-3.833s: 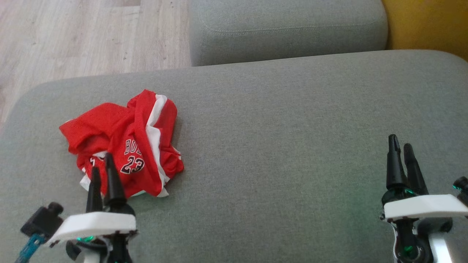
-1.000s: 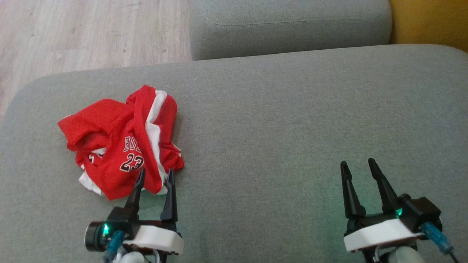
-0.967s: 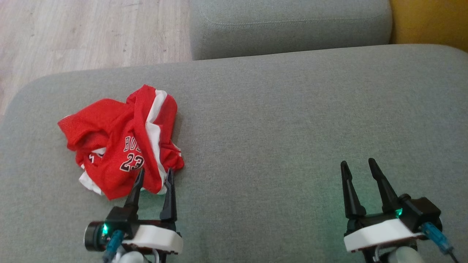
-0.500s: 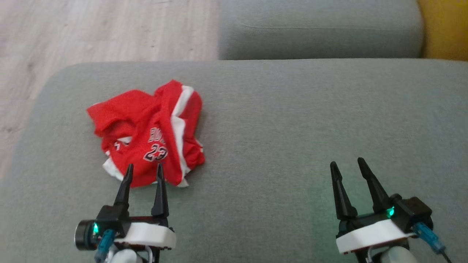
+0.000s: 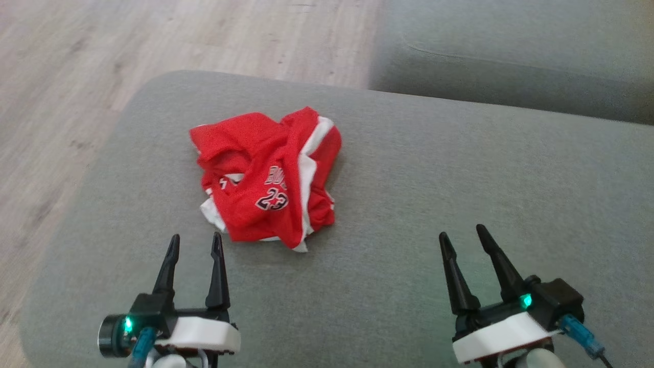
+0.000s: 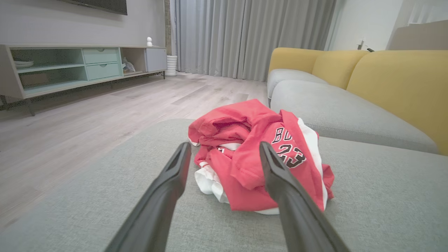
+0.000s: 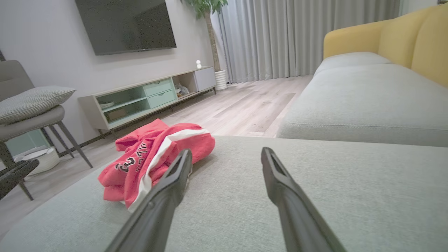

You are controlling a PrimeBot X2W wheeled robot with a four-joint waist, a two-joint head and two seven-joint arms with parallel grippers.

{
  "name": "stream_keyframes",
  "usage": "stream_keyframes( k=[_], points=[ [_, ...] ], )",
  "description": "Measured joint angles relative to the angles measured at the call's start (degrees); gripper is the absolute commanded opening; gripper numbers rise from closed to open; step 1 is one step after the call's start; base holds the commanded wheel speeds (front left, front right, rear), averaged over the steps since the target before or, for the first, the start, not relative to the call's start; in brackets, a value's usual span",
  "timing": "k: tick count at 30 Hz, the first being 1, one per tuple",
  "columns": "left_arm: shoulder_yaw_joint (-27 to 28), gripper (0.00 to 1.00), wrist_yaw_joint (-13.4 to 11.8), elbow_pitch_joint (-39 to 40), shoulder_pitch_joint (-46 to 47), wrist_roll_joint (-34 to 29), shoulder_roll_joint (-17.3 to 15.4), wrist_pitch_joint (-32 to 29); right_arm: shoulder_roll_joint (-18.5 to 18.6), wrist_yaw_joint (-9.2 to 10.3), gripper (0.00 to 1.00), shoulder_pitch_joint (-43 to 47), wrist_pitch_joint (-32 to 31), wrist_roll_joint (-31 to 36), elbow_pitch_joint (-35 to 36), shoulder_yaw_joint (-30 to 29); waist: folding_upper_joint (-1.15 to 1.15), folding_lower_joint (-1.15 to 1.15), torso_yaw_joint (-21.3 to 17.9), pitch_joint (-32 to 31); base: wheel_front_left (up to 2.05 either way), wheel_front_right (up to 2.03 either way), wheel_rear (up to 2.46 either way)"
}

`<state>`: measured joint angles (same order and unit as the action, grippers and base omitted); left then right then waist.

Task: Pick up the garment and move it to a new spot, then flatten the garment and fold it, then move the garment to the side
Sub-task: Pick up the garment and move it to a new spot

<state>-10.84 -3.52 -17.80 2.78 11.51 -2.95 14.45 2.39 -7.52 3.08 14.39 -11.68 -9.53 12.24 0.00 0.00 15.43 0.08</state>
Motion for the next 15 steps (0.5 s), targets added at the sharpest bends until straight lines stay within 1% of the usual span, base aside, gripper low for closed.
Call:
stream_keyframes(
  k=[9,15],
  points=[
    [0.1,1.00,0.0,0.3,-1.1,-0.2,0.0,0.0,0.0,0.00,1.00,0.5,0.0,0.0,0.2,1.9,0.00,0.00,5.1,-0.9,0.00,0.00,0.00],
    [0.0,1.00,0.3,0.1,-1.2,-0.3,0.0,0.0,0.0,0.00,1.00,0.9,0.0,0.0,0.2,2.4,0.00,0.00,6.0,-0.7,0.00,0.00,0.00]
  ],
)
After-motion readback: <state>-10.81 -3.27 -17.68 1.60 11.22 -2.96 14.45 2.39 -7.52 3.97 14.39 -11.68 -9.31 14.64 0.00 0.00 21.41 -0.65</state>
